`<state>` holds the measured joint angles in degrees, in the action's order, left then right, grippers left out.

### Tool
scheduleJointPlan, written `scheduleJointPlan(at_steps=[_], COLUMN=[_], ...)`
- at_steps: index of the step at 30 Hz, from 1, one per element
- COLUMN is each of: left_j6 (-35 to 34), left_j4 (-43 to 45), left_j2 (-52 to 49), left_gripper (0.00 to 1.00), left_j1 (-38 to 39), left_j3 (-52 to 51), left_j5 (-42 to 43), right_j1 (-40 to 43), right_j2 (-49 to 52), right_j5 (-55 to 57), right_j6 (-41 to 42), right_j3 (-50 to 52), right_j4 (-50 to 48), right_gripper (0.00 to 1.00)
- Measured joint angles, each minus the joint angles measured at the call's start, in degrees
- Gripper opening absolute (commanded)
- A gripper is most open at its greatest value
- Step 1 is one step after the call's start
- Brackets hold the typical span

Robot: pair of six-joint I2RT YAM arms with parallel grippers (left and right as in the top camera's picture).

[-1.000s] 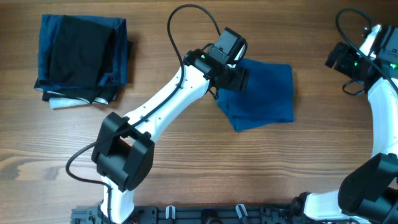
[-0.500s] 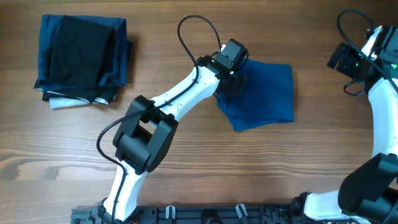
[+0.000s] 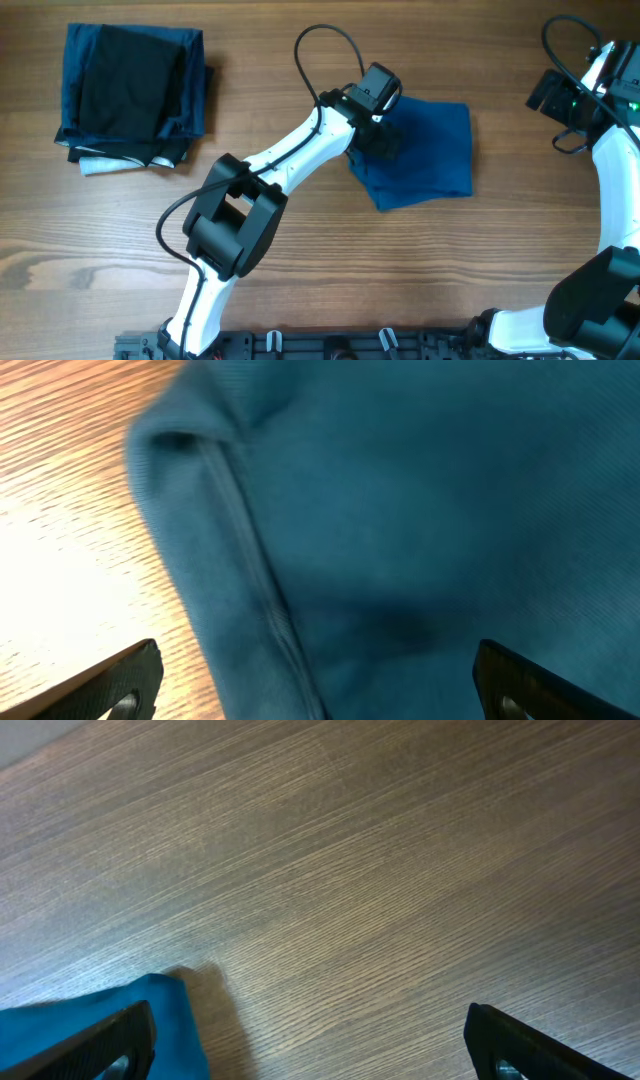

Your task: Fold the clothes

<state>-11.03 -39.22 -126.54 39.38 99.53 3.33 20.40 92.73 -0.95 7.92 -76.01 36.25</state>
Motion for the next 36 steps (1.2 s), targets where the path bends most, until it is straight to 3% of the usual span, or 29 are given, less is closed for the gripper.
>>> scheduleJointPlan(at_steps=[9, 17, 25, 36], left_j6=[8.3, 9.4, 4.5, -9.7], left_j4=[-3.7, -4.8, -4.9, -7.0], left_j2=[0.0, 0.0, -4.0, -6.9], left_gripper=[1.0, 0.99, 1.0, 1.0], left_j1=[0.0, 2.2, 2.5, 3.8], left_j3=[7.1, 7.1, 7.1, 7.6], left_j5=[2.2, 3.2, 3.0, -7.2], right_j1=[0.0, 0.0, 0.0, 0.0], right_j2=[0.0, 0.0, 0.0, 0.0], right_j5=[0.0, 0.0, 0.0, 0.2], right_j6=[0.0, 0.0, 0.0, 0.0], right_j3=[0.0, 0.0, 0.0, 0.0], right_j4=[0.0, 0.0, 0.0, 0.0], right_gripper=[0.99, 0.99, 0.99, 1.0])
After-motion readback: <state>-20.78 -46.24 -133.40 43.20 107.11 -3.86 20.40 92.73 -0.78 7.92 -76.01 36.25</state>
